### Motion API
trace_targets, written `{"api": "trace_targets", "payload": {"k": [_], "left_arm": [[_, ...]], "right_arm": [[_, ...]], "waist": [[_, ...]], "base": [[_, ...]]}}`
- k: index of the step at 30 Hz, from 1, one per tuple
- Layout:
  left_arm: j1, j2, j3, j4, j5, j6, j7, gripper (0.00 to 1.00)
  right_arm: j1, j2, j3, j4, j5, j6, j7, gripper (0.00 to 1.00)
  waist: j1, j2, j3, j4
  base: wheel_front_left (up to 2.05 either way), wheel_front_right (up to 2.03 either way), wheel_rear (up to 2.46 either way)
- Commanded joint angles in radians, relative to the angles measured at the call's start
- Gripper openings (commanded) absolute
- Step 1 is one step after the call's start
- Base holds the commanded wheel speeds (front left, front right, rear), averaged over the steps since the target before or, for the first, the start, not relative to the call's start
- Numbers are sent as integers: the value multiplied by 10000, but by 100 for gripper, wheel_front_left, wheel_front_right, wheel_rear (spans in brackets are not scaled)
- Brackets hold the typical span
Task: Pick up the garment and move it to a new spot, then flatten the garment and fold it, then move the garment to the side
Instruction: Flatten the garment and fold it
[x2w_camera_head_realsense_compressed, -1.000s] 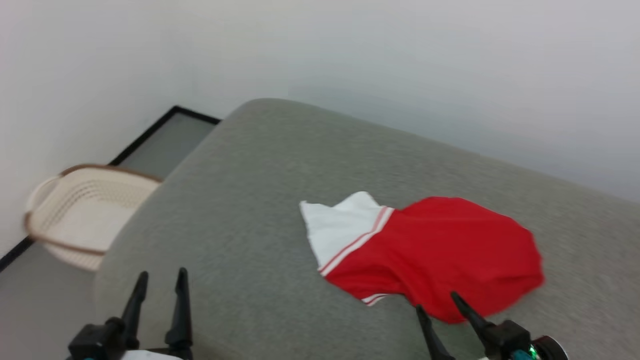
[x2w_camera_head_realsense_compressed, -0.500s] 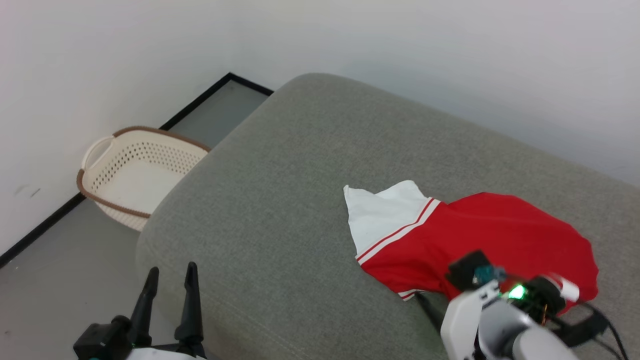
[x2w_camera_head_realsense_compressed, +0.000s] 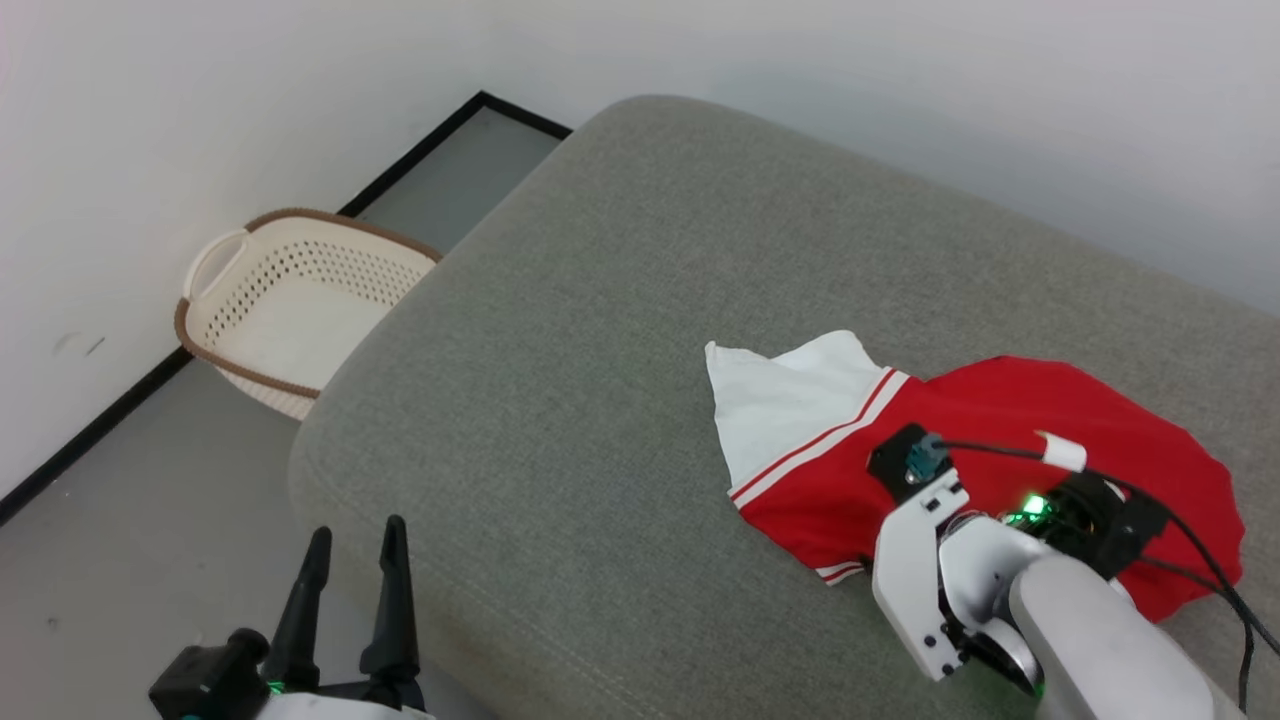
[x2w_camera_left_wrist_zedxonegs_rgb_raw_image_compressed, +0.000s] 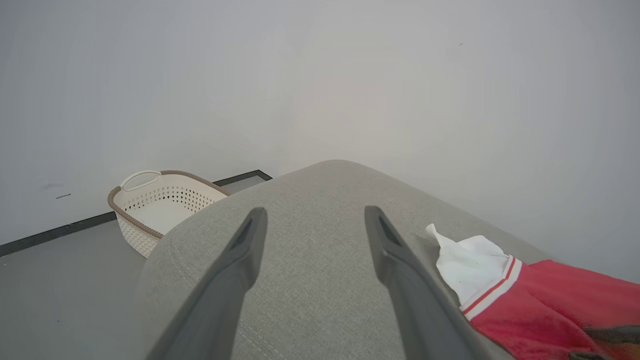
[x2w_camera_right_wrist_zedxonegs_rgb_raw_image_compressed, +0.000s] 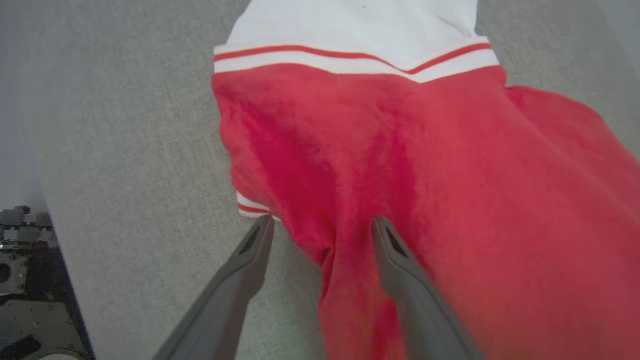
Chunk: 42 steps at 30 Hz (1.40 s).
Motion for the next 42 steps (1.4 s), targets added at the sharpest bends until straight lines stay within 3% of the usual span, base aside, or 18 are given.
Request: {"api": "trace_targets", "payload": {"k": [1, 4, 5, 6, 14, 22, 26, 33, 42], "left_arm": [[-72, -25, -27, -33, -92, -18, -4, 100], [-140, -23, -101, -68, -320, -11, -4, 100], [-149, -22, -128, -71, -365, -11, -4, 100], [-157, -22, -148, -71, -379, -11, -4, 100], [-124, -18, -245, -145, -468, -11, -4, 100], [-203, -17, -411, -82, -359, -11, -4, 100], [-246, -18, -623, 69, -256, -11, -4, 100], [-393, -15, -916, 293, -210, -13, -4, 100], [-680, 212, -1402, 662, -356, -11, -4, 100]], "right_arm": [[-182, 32, 99, 214, -75, -10, 89, 100], [-596, 224, 179, 906, 19, -10, 170, 100], [-704, 274, 183, 1158, 49, -10, 214, 40], [-796, 323, 254, 1329, 121, -10, 200, 0], [-1401, 277, 374, 2064, 641, -10, -47, 0], [-1215, -379, -200, 1488, 1280, -10, -158, 0], [-578, -996, -1212, 659, 1593, -10, -62, 0], [971, -1426, -2918, -639, 1523, -10, 268, 0], [3422, -1323, -4446, -2106, 941, -10, 1296, 0]], "waist": [[0, 0, 139, 63], [0, 0, 270, 108], [0, 0, 300, 118], [0, 0, 322, 128], [0, 0, 206, 93], [0, 0, -44, -27], [0, 0, -236, -142], [0, 0, -412, -263], [0, 0, -477, -463]], "base": [[0, 0, 0], [0, 0, 0], [0, 0, 0], [0, 0, 0], [0, 0, 0], [0, 0, 0], [0, 0, 0], [0, 0, 0], [0, 0, 0]]}}
